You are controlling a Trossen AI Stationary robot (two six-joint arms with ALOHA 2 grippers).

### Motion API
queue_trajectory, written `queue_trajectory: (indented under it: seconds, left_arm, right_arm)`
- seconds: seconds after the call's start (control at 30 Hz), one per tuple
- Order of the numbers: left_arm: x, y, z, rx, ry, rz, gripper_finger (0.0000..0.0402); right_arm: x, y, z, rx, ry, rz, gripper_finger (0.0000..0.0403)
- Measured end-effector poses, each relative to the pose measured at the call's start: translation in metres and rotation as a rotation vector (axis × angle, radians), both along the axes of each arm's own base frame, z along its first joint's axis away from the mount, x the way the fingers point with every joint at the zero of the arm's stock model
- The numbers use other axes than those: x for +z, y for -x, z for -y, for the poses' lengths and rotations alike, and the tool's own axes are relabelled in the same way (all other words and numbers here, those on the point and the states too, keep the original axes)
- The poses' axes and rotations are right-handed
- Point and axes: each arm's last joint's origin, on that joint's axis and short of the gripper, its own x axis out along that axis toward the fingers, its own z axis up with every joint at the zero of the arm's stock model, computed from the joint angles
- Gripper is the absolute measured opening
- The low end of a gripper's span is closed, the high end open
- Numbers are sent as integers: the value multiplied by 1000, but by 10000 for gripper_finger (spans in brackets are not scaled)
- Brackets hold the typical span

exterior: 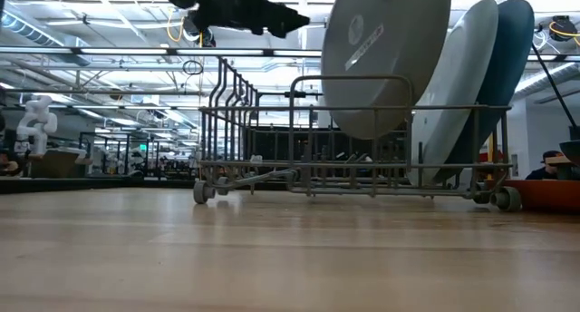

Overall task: Sort dishes
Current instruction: Put the gray plate into the dish rack

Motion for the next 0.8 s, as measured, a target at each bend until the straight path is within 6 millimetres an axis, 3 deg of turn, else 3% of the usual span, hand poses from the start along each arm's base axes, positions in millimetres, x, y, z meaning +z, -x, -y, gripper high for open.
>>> queue_trajectory:
  seconds: [0.53,0.8]
  left_arm:
    - [-20,-28,-14,-99,75,64,221]
    - [-29,-47,-22,-274,243,5,211]
  right_arm:
    - [-2,-6,-3,60,18,-10,10]
    - [-5,-8,-4,85,32,-40,10]
